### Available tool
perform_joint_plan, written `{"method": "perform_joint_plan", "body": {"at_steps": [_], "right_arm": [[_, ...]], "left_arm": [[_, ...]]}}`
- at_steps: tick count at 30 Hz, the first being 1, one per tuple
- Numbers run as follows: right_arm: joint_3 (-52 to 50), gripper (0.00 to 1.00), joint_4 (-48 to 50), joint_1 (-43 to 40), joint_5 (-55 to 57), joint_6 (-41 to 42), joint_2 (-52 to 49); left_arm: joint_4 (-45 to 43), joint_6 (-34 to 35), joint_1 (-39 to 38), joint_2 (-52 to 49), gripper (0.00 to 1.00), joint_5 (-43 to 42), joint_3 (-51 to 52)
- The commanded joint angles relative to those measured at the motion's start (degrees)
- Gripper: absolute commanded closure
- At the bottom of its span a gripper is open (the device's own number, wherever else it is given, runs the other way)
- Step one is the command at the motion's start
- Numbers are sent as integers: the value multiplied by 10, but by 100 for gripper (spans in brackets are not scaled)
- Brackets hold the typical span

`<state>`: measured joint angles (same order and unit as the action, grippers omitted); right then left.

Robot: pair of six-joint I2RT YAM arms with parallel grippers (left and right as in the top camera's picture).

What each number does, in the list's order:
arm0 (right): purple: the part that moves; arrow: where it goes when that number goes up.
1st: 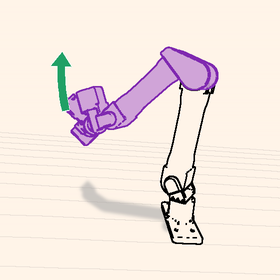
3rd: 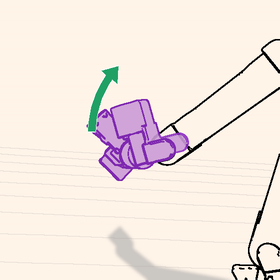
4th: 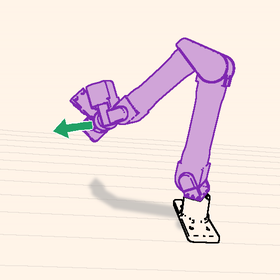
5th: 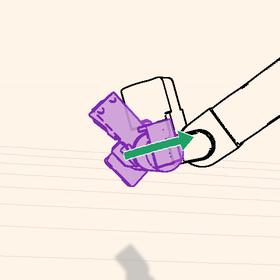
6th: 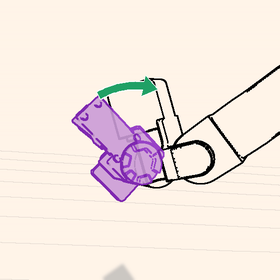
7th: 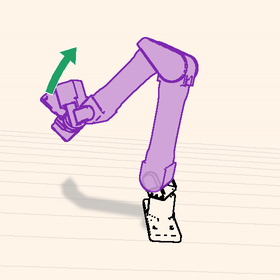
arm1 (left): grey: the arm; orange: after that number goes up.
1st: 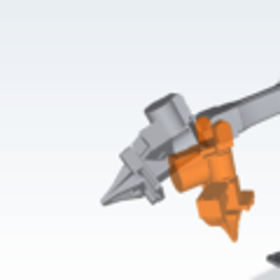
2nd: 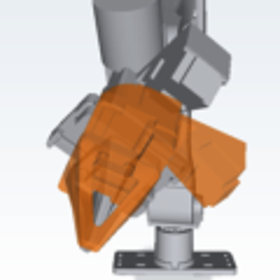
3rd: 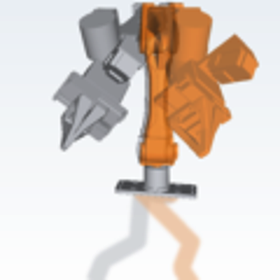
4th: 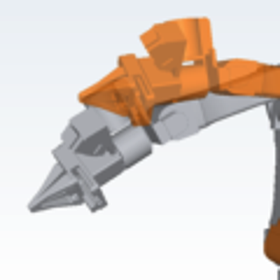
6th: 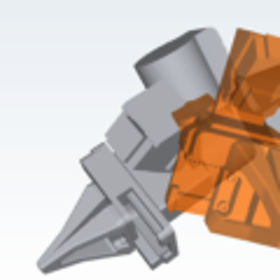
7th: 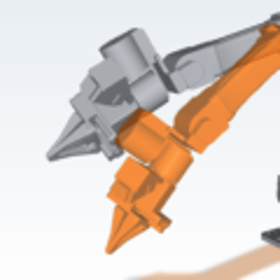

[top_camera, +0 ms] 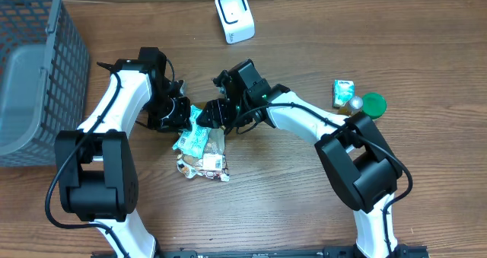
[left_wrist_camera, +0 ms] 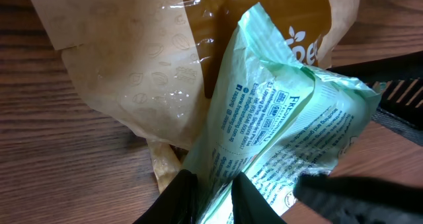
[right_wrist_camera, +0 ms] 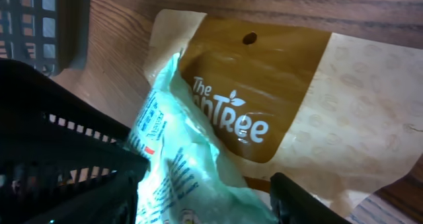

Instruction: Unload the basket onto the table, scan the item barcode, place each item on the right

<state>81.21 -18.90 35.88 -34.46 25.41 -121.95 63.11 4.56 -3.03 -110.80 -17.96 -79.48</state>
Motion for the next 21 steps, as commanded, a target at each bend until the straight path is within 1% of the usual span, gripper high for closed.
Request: {"method": "perform_joint_plan", "body": {"at_steps": [1, 3, 4, 5, 10, 12, 14, 15, 16, 18, 21], "right_arm": [[-3, 43, 6, 0, 1, 3, -8], [-3, 45, 6, 0, 1, 3, -8], [-3, 50, 6, 0, 0, 3, -8], [-3, 51, 6, 0, -3, 3, -8], [-2, 51, 8, 0, -16, 3, -8], [-2, 55, 13, 0, -16, 3, -8], [-2, 56, 16, 0, -16, 3, -8], [-2, 62, 17, 0, -6, 3, -8], [-3, 64, 17, 0, 9, 5, -9], [-3, 65, 13, 1, 47, 36, -10], [-3, 66, 15, 4, 49, 48, -12]], "left_arm": [[-4, 4, -4, 4, 79, 4, 4], [-4, 7, -4, 4, 80, 4, 4], [-4, 7, -4, 4, 80, 3, 4], [-4, 7, -4, 4, 80, 4, 4], [-5, 7, -4, 4, 80, 3, 4], [-6, 7, -4, 4, 80, 3, 4], [-8, 7, -4, 4, 80, 3, 4], [-8, 7, -4, 4, 80, 3, 4], [-8, 7, -4, 4, 82, 1, 4], [-8, 8, -4, 4, 86, 1, 4], [-8, 8, -4, 4, 90, 1, 4]]}}
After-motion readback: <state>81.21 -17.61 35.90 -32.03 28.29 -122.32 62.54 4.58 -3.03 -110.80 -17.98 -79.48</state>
